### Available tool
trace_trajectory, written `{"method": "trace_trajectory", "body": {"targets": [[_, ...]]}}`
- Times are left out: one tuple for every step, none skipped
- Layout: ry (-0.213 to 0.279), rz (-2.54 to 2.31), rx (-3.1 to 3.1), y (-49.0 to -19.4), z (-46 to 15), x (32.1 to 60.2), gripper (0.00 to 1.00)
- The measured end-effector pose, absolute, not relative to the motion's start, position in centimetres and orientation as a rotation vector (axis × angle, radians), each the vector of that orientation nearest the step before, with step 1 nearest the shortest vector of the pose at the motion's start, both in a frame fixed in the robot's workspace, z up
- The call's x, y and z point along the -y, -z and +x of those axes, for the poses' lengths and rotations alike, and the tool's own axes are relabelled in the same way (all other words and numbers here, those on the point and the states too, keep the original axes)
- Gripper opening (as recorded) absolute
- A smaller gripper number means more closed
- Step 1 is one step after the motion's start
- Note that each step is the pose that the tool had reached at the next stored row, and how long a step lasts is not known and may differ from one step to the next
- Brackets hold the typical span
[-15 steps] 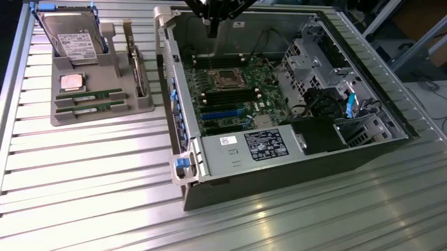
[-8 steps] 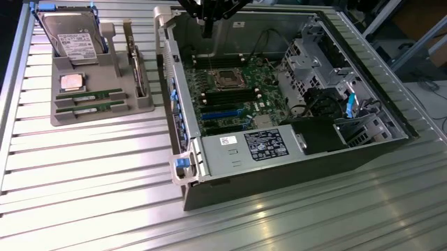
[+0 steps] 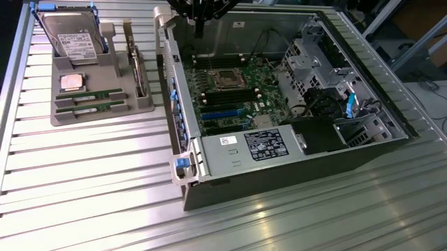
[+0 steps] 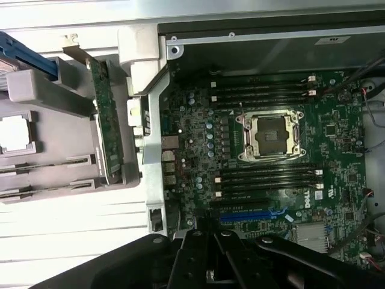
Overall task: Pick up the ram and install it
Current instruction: 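Reach for the ram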
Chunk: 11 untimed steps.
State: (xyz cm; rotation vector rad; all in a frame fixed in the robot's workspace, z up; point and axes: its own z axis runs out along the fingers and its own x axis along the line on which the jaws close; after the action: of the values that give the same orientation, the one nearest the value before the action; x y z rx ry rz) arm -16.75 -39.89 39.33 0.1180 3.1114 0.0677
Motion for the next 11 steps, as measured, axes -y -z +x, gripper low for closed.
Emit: {"method": "trace_trajectory", "body": {"targets": [[-0.068,0.118,-3.111,-39.3,-16.9,39.9,0.11],[-0.068,0.118,-3.111,-39.3,-17.2,39.9,0.11],[-0.068,0.118,-3.111,-39.3,-17.4,39.9,0.11],[-0.068,0.118,-3.111,-39.3,-17.7,39.9,0.11],[-0.068,0.118,-3.111,-39.3,-17.9,39.9,0.11],[-0.068,0.118,-3.111,-39.3,-18.0,39.9,0.11],[-0.068,0.118,-3.111,-39.3,-18.2,39.9,0.11],[-0.068,0.118,-3.111,-39.3,-18.3,39.9,0.11],[-0.068,0.118,-3.111,-39.3,-18.5,39.9,0.11],[-0.068,0.118,-3.111,-39.3,-18.6,39.9,0.11],[-0.068,0.118,-3.111,-39.3,-18.8,39.9,0.11]]}}
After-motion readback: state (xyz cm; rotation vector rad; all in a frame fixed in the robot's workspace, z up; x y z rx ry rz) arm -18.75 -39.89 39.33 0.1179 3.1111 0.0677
